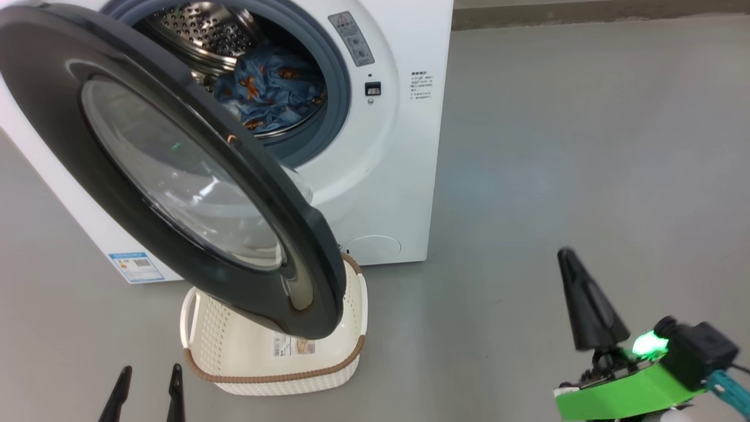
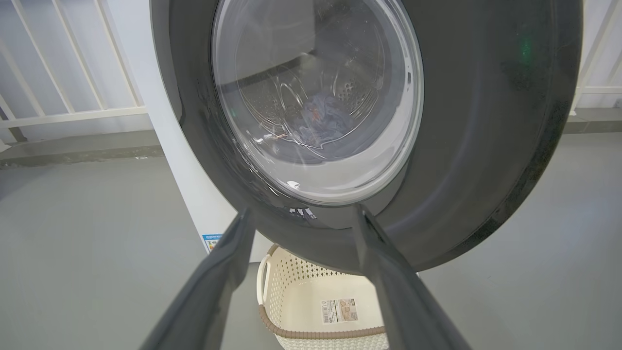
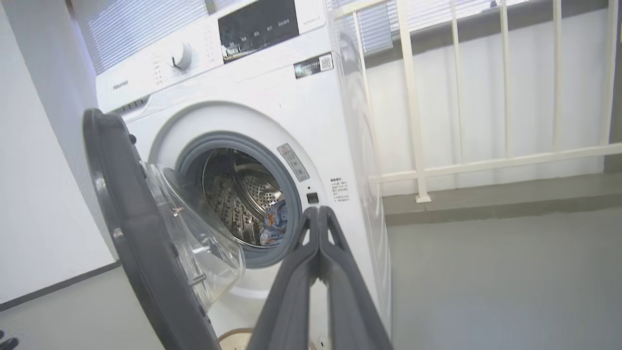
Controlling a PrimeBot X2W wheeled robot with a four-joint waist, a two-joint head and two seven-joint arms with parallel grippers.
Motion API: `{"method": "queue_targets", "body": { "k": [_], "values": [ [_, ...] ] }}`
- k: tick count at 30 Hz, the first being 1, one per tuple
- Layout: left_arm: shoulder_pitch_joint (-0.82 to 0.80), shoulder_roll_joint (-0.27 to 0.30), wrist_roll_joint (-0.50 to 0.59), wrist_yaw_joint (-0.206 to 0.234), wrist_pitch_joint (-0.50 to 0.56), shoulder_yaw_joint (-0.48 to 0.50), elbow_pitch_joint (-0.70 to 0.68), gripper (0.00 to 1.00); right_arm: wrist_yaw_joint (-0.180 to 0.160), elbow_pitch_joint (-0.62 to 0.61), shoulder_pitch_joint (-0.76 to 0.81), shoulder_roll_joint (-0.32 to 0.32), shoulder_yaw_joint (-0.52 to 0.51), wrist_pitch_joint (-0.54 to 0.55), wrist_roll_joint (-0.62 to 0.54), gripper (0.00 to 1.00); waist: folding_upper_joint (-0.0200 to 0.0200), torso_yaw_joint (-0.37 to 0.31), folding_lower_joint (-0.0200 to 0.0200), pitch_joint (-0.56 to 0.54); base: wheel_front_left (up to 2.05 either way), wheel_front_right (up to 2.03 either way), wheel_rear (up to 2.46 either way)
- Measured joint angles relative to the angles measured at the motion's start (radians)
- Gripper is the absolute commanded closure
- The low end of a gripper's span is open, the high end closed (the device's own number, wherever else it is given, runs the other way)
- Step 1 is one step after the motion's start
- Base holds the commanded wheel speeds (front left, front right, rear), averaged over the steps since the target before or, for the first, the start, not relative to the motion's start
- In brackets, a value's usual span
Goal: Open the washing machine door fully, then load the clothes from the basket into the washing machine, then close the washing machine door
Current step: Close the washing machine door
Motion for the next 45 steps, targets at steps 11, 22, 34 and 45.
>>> {"method": "queue_targets", "body": {
  "k": [11,22,34,45],
  "values": [
    [-0.032,-0.001,-0.020,0.000,0.000,-0.037,0.000,0.00,0.000,-0.317,-0.076,-0.104,0.205,-0.007,-0.016,1.00,0.0000,0.043,0.0001,0.027,0.00,0.00,0.00],
    [-0.097,-0.004,-0.053,0.000,0.000,-0.096,0.000,0.00,0.000,-0.268,-0.251,-0.271,0.522,-0.007,0.041,1.00,0.0000,0.124,0.0000,0.071,0.00,0.00,0.00],
    [-0.173,-0.008,-0.095,0.000,0.000,-0.176,-0.002,0.00,0.000,-0.026,-0.415,-0.332,0.754,-0.007,0.138,1.00,0.0000,0.232,0.0000,0.150,0.00,0.00,0.00],
    [-0.216,-0.008,-0.143,0.001,0.000,-0.213,-0.003,0.00,0.000,0.226,-0.511,-0.308,0.862,-0.007,0.209,1.00,0.0000,0.303,0.0000,0.233,0.00,0.00,0.00]
  ]
}}
